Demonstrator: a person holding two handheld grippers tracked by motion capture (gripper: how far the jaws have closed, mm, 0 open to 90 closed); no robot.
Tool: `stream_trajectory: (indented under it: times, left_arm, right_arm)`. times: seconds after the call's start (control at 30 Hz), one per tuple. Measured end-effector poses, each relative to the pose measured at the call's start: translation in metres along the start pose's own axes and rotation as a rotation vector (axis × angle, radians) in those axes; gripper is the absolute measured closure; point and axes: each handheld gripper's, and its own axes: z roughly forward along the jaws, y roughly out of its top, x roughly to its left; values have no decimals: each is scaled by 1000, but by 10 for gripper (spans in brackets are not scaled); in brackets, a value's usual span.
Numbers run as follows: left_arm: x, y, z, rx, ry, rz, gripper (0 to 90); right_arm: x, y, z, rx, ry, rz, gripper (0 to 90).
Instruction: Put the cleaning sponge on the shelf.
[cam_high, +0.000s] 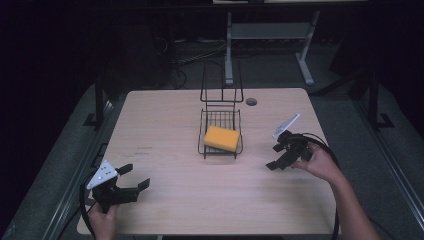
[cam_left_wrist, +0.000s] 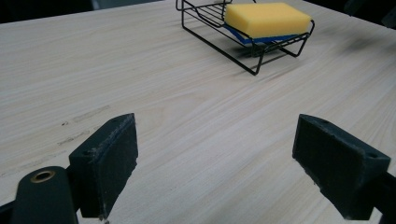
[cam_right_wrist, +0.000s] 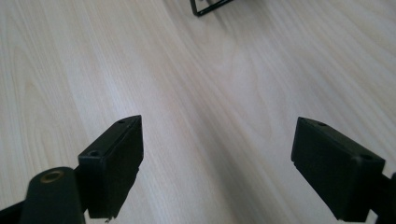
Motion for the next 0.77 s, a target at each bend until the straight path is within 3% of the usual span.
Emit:
stream_trajectory:
  times: [0.53, 0.67, 0.73, 0.77]
  left_arm:
    - [-2, 0, 2, 4, -4, 0, 134]
    - [-3, 0, 3, 4, -6, 0, 134]
    - [-2, 1, 2, 7, -5, 5, 134]
    - [-2, 1, 2, 7, -5, 5, 134]
  right_arm:
    - [12, -36, -9, 7, -46, 20, 165]
    - [20, -43, -13, 4, -65, 16, 165]
    - [33, -50, -17, -25, -108, 6, 164]
    - [33, -50, -17, -25, -108, 6, 164]
